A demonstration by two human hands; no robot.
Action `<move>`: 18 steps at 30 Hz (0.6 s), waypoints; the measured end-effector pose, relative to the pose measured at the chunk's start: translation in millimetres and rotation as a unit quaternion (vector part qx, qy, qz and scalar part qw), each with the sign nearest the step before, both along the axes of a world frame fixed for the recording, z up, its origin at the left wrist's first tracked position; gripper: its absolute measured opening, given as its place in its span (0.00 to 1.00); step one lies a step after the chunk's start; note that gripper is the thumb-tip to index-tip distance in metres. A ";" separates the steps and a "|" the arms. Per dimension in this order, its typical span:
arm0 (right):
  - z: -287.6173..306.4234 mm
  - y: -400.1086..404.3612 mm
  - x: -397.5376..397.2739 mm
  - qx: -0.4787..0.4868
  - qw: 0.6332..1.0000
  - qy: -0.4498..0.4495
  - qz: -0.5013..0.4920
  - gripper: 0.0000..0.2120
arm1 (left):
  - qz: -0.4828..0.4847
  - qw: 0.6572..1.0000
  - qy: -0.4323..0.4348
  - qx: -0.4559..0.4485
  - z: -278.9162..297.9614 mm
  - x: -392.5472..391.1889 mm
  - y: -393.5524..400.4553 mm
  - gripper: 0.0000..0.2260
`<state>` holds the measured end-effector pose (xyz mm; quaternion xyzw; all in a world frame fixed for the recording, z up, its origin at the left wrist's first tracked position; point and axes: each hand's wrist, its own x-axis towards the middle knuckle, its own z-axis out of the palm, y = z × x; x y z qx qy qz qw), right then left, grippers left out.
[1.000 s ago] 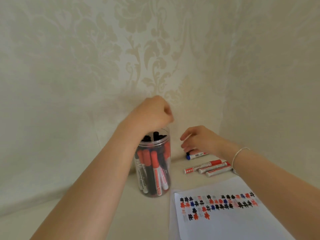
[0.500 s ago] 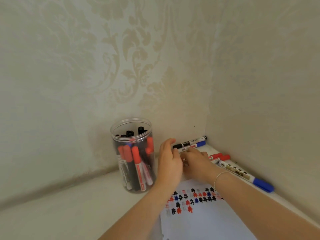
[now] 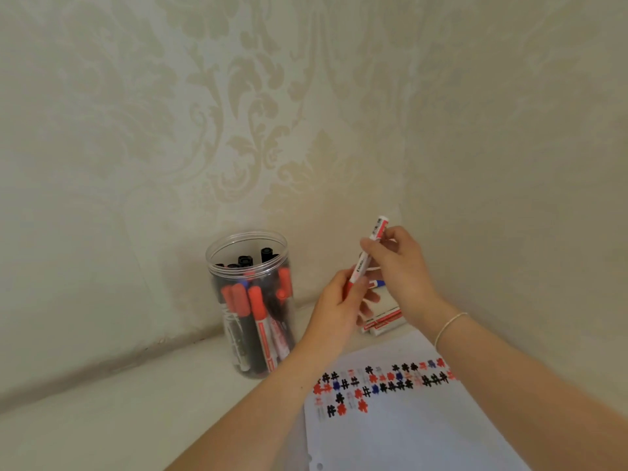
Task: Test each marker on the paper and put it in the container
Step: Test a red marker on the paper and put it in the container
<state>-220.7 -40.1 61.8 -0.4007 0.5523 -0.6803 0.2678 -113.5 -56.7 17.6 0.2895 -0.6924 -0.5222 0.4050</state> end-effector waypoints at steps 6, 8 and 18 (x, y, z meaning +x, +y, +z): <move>5.3 25.3 -7.9 0.106 0.982 0.032 0.151 0.12 | -0.045 0.963 -0.214 -0.159 22.3 14.2 3.6 0.09; 7.9 32.4 -9.2 0.115 0.971 0.003 0.211 0.09 | -0.096 0.968 -0.178 -0.145 28.3 19.4 7.4 0.10; 10.3 61.6 -2.4 0.096 0.960 -0.006 0.265 0.13 | -0.184 0.978 -0.088 0.037 36.7 31.7 31.9 0.18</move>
